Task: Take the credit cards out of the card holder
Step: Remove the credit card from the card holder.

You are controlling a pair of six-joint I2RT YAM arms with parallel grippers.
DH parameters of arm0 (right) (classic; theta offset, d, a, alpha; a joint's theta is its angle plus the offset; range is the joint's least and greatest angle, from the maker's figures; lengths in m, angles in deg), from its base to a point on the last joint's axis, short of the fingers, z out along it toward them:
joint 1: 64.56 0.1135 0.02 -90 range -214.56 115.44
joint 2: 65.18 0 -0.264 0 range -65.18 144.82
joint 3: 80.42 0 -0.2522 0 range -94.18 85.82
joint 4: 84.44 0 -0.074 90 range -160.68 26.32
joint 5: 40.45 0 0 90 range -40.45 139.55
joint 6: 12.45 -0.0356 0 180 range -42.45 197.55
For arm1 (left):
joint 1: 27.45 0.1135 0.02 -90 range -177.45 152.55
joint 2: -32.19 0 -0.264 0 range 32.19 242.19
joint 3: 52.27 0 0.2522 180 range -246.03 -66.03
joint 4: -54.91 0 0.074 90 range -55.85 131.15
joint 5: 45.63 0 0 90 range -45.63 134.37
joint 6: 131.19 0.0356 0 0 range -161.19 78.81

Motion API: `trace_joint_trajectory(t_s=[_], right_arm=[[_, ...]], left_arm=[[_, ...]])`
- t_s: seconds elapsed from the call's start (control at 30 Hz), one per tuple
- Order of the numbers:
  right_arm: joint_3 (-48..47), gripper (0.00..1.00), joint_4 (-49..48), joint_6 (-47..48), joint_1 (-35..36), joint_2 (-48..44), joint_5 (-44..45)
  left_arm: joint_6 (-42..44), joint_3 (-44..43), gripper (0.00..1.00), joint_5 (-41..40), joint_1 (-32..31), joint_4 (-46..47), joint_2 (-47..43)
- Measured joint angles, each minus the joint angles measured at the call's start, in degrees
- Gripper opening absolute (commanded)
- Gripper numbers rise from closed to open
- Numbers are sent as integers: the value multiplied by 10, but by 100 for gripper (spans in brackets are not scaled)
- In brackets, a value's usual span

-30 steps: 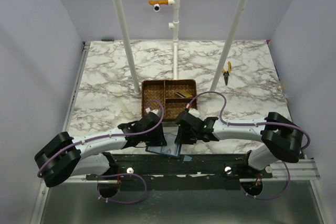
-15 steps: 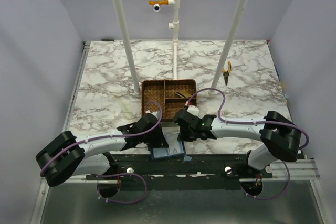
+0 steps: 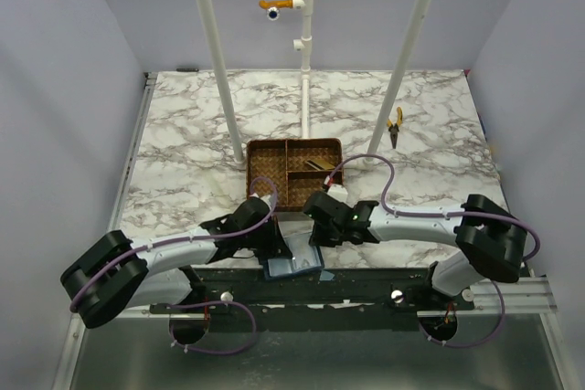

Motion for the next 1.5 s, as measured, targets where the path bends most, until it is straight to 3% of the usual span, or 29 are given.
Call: trace_joint_trajectory(t_s=[0.2,0.37,0.57,0.7,0.8,1.0,1.4,1.5], right_arm=[[20,35,4,0,2,-31,0],[25,37,7,4,3,-60,2],[25,29,7,6,6,-52,2],[23,13,8,3,10,-26,2],[21,6,9,1,10,-24,2],[16,1,9,-5,10,-18,2],[-3,1,26,-5,16,-3,6],[-4,1,30,-7,18,-2,13]], left_arm=[[9,0,0,18,9,19,20],[28,-14,0,41,24,25,46],[45,-28,0,49,30,33,66],[54,-28,0,54,38,34,68],[58,-28,8,66,44,33,69],[56,-23,18,77,47,41,67],[43,-2,19,99,55,86,73],[40,-1,23,106,57,94,81]])
